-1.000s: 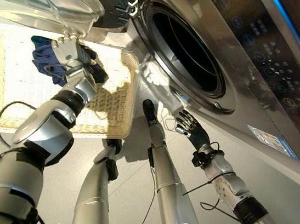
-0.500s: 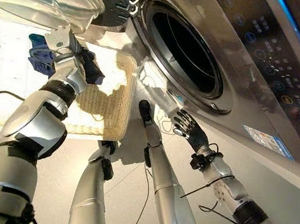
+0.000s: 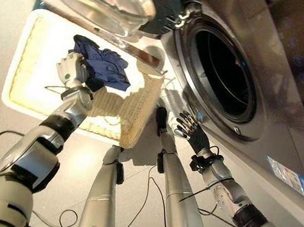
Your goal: Put the clothes into the washing machine.
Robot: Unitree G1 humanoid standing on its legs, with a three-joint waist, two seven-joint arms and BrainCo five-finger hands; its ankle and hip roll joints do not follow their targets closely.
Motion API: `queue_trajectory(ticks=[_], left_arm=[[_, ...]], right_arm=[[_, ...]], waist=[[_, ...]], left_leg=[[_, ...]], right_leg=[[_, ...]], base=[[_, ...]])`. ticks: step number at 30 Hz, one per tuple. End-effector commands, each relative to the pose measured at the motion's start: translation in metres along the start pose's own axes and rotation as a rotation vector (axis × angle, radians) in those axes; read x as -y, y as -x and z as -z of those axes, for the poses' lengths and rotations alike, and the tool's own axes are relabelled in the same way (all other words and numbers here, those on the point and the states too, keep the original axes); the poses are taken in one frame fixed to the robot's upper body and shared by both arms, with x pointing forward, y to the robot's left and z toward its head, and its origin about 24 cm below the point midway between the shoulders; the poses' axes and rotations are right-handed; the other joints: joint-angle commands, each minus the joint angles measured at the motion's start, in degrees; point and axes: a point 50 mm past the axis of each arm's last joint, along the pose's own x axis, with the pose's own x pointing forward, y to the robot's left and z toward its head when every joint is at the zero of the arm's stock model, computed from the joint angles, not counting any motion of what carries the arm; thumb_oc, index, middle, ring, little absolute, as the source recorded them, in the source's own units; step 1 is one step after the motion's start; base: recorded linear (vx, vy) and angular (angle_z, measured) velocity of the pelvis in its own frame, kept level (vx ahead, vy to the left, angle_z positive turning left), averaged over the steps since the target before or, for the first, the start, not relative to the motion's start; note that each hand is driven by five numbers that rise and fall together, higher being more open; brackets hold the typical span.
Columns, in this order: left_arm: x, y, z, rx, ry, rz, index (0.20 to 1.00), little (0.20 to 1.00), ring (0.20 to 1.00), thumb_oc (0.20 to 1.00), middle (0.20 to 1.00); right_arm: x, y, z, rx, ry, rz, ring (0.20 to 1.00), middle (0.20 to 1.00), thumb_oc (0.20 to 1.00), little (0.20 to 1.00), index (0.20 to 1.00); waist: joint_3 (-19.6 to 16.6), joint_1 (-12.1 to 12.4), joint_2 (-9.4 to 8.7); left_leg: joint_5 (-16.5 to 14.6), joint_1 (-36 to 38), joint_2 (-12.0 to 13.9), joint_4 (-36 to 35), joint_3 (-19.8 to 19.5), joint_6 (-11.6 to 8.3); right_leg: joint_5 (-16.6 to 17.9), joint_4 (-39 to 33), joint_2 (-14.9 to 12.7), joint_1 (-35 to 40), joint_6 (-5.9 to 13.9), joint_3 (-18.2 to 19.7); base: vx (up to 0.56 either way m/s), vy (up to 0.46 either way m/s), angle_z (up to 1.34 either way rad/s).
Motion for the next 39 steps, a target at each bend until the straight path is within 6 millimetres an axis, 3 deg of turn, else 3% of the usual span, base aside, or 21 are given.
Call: queue_trajectory(ticks=[1,7,13,20,23,24,25,32,39], left_arm=[[-0.03,-0.018,-0.019,0.092,0.143,-0.258,1.0,1.0,1.0,1.0,1.0],[-0.049,-0.023,-0.056,0.244,0.28,-0.466,1.0,1.0,1.0,1.0,1.0],[-0.044,-0.022,-0.071,0.286,0.268,-0.39,1.0,1.0,1.0,1.0,1.0],[-0.008,-0.016,-0.053,0.17,0.128,0.022,1.0,1.0,1.0,1.0,1.0],[-0.003,-0.014,-0.049,0.141,0.106,0.072,1.0,1.0,1.0,1.0,1.0],[0.01,-0.008,-0.037,0.046,0.068,0.223,1.0,1.0,1.0,1.0,1.0],[0.013,-0.006,-0.033,0.017,0.045,0.254,1.0,1.0,1.0,1.0,1.0],[0.03,0.008,-0.016,-0.163,0.008,0.378,1.0,1.0,1.0,1.0,1.0],[0.036,0.016,-0.02,-0.101,-0.057,0.379,1.0,1.0,1.0,1.0,1.0]], right_arm=[[-0.006,0.008,-0.005,0.073,-0.015,-0.012,1.0,1.0,1.0,1.0,1.0],[-0.01,0.003,-0.004,0.066,-0.047,-0.01,1.0,1.0,1.0,1.0,1.0],[-0.015,0.001,-0.003,0.059,-0.066,-0.009,1.0,1.0,1.0,1.0,1.0],[-0.011,-0.002,-0.007,0.054,-0.06,-0.011,1.0,1.0,1.0,1.0,1.0],[-0.01,-0.002,-0.007,0.053,-0.057,-0.012,1.0,1.0,1.0,1.0,1.0],[-0.009,-0.003,-0.009,0.051,-0.048,-0.011,1.0,1.0,1.0,1.0,1.0],[-0.007,-0.004,-0.009,0.05,-0.045,-0.009,1.0,1.0,1.0,1.0,1.0],[-0.007,-0.004,-0.01,0.047,-0.036,-0.002,1.0,1.0,1.0,1.0,1.0],[-0.01,-0.005,-0.011,0.052,-0.052,-0.006,1.0,1.0,1.0,1.0,1.0]], waist=[[0.34,-1.53,2.53],[0.34,-0.96,1.17],[0.34,-0.75,0.6],[0.34,-1.21,0.76],[0.34,-1.27,0.82],[0.34,-1.56,1.11],[0.34,-1.68,1.18],[0.34,-2.39,1.47],[0.34,-2.88,1.34]], left_leg=[[7.79,0.29,-0.55,-7.13,1.7,2.36],[8.48,1.35,-0.23,-9.26,1.23,2.35],[8.46,2.26,-0.4,-10.2,0.85,2.38],[8.73,1.75,-0.59,-10.11,1.01,2.51],[8.7,1.63,-0.68,-9.99,0.99,2.54],[8.63,0.99,-0.91,-9.23,1.12,2.61],[8.54,0.65,-1.0,-8.81,1.2,2.64],[8.33,-0.79,-1.22,-7.61,1.8,2.65],[8.01,-2.43,-1.45,-6.2,1.86,2.74]], right_leg=[[-0.99,-2.46,4.71,5.21,1.66,-0.5],[0.08,-4.04,4.67,6.23,1.86,-1.01],[0.29,-4.4,4.82,6.98,2.12,-1.26],[0.84,-4.89,4.65,6.73,2.52,-1.15],[0.87,-4.9,4.65,6.66,2.55,-1.15],[1.02,-4.79,4.48,6.16,2.65,-1.14],[1.04,-4.71,4.37,5.89,2.71,-1.17],[1.25,-4.73,3.94,4.62,2.94,-1.05],[1.49,-4.34,3.88,3.07,3.03,-0.5]], base=[[-0.04,-0.038,0.23],[-0.03,-0.032,0.13],[0.0,-0.005,0.01],[0.0,0.0,0.0],[0.0,0.014,0.0],[0.02,0.045,-0.01],[0.02,0.045,-0.01],[0.01,0.0,-0.03],[0.02,-0.02,-0.06]])
